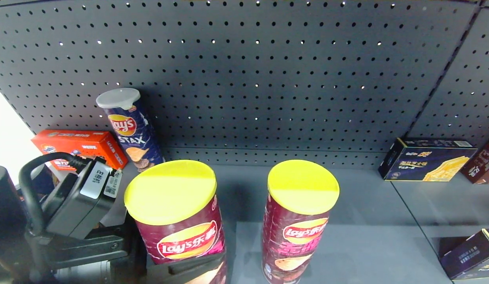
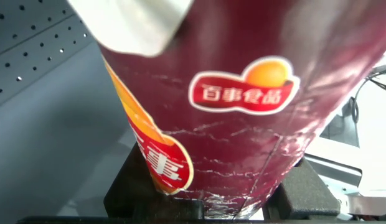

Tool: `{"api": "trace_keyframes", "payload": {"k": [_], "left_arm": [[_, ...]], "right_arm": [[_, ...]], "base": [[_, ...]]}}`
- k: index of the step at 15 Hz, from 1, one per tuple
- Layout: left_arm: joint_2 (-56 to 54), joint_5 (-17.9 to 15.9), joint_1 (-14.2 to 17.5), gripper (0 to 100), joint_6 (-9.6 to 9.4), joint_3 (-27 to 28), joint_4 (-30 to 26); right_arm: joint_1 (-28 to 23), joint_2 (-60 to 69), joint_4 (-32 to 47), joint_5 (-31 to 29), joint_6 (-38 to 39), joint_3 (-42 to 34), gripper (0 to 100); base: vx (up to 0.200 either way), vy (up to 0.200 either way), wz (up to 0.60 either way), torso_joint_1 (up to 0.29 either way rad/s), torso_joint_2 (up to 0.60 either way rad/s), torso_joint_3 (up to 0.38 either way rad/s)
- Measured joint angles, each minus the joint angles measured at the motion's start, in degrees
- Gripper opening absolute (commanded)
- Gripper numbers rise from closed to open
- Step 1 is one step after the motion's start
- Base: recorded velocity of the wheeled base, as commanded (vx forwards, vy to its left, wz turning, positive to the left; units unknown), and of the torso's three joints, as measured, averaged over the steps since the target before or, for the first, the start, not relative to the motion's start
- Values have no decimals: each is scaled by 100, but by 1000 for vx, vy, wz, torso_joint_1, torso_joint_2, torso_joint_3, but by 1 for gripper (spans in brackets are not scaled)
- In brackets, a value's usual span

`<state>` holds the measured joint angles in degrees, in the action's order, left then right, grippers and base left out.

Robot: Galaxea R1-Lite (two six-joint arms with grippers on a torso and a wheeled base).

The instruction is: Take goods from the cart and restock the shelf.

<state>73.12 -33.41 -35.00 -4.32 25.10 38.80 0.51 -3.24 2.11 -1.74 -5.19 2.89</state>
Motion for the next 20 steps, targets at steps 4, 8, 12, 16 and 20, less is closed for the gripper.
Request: {"api": "trace_keyframes", "payload": {"k": [4,8,12,16,20], "left_arm": [[6,-5,-6,0,0,-27,6],[6,-16,-28,0,-11,-52,20],[4,-2,72,0,-13,-62,20],[17,-5,168,0,5,98,179],[171,230,140,0,35,447,257]], "right_arm": [[-49,267,-341,-99,88,-116,100],[-51,317,-201,128,460,-265,100],[-51,324,-193,117,490,-282,100],[-51,324,-193,112,495,-289,100],[-51,327,-195,112,495,-289,100]], "base": [[0,0,0,0,0,0],[0,0,0,0,0,0],[0,0,0,0,0,0],[0,0,0,0,0,0],[0,0,0,0,0,0]]}}
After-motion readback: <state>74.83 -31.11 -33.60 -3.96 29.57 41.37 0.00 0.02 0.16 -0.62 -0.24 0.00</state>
